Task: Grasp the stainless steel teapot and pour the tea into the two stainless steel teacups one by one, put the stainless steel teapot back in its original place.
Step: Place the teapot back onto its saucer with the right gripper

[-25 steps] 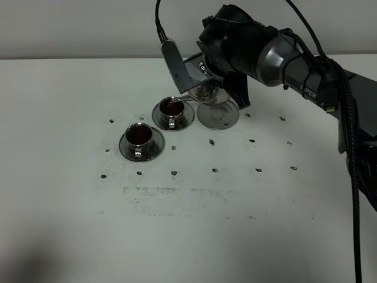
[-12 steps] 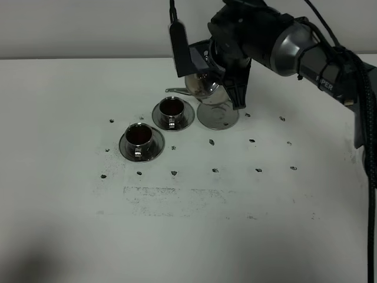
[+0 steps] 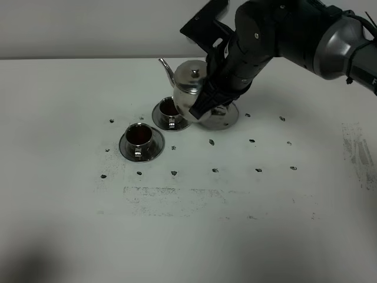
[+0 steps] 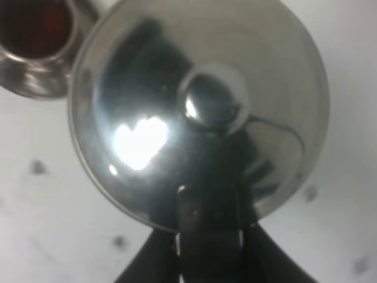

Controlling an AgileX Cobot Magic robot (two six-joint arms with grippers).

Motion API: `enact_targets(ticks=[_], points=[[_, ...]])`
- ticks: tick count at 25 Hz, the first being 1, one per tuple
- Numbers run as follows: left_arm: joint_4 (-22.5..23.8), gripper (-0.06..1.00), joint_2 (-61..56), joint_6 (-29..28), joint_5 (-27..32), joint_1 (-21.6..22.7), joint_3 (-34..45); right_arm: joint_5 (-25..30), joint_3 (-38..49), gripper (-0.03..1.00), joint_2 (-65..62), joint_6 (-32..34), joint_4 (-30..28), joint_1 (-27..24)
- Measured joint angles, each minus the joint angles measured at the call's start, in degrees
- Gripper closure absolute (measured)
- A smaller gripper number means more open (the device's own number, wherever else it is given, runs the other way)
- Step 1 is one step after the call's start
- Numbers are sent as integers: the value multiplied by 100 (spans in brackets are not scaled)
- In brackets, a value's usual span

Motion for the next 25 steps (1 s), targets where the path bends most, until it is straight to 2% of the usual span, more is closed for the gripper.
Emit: enact_targets(ticks=[2, 10, 25], points=[[0, 70, 0, 0, 0, 0, 0, -202, 281, 74, -52, 296, 60, 25], [0, 70, 0, 0, 0, 0, 0, -1108, 1049, 74, -54, 731, 355, 108], [0, 70, 0, 0, 0, 0, 0, -1381, 1116, 74, 550, 832, 343, 108]])
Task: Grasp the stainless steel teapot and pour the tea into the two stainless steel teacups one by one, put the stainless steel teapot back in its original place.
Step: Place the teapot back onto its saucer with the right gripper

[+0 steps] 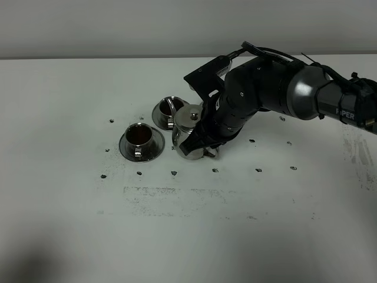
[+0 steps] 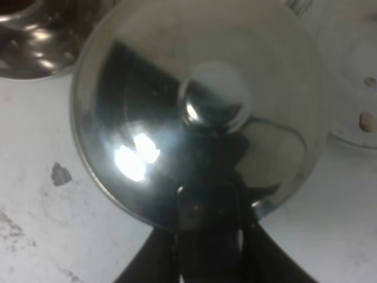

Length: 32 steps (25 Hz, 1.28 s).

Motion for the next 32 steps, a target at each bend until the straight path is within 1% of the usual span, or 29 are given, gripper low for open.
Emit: enact_targets(ticks=[5, 10, 15, 19, 23, 32], points=[[0, 70, 0, 0, 0, 0, 0, 16, 0, 74, -119, 0, -31, 0], [0, 70, 0, 0, 0, 0, 0, 136, 11, 74, -639, 0, -91, -48], [0, 70, 0, 0, 0, 0, 0, 230, -164, 74, -830, 0, -157, -420], [0, 70, 0, 0, 0, 0, 0, 271, -338, 74, -765, -81, -194, -777], [0, 70, 0, 0, 0, 0, 0, 271, -655, 74, -493, -211, -190, -989], [0, 70, 0, 0, 0, 0, 0, 290, -913, 74, 165, -256, -91, -1020]])
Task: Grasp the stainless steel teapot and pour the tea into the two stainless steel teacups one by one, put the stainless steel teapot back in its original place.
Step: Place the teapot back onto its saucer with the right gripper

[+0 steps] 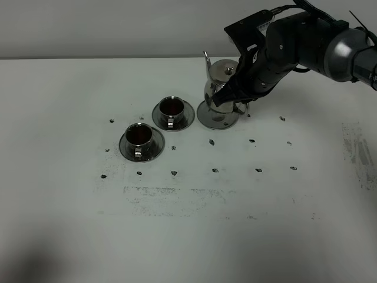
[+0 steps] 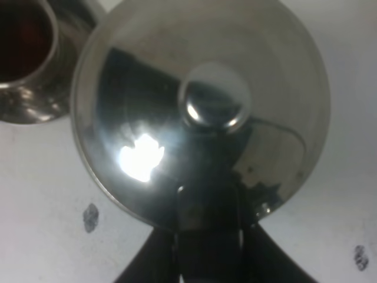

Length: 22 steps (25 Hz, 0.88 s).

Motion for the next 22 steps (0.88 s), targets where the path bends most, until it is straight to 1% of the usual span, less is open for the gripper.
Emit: enact_targets(ticks=[6, 13, 16, 22], points=[[0, 70, 0, 0, 0, 0, 0, -10, -6, 74, 151, -24, 138, -4], [0, 70, 0, 0, 0, 0, 0, -51, -6, 74, 354, -24, 150, -4], [0, 70, 0, 0, 0, 0, 0, -184, -10, 74, 354, -24, 150, -4], [0, 70, 0, 0, 0, 0, 0, -246, -10, 74, 354, -24, 164, 49]])
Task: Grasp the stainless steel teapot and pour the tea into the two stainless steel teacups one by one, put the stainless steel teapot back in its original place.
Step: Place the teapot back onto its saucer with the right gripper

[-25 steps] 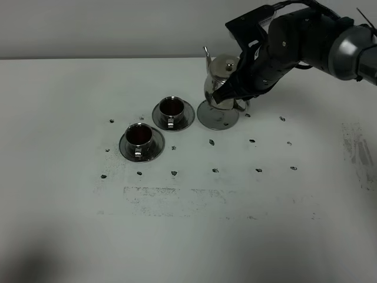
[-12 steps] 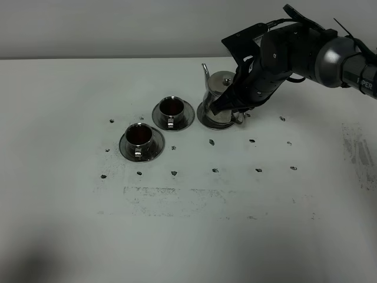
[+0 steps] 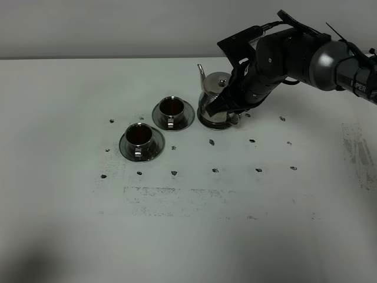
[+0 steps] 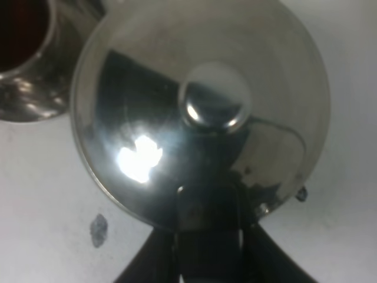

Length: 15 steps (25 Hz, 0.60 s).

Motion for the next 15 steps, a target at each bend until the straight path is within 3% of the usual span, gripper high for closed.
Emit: enact_targets(ticks=[15], points=[[0, 70, 0, 0, 0, 0, 0, -63, -12, 74, 57, -15, -23, 0]])
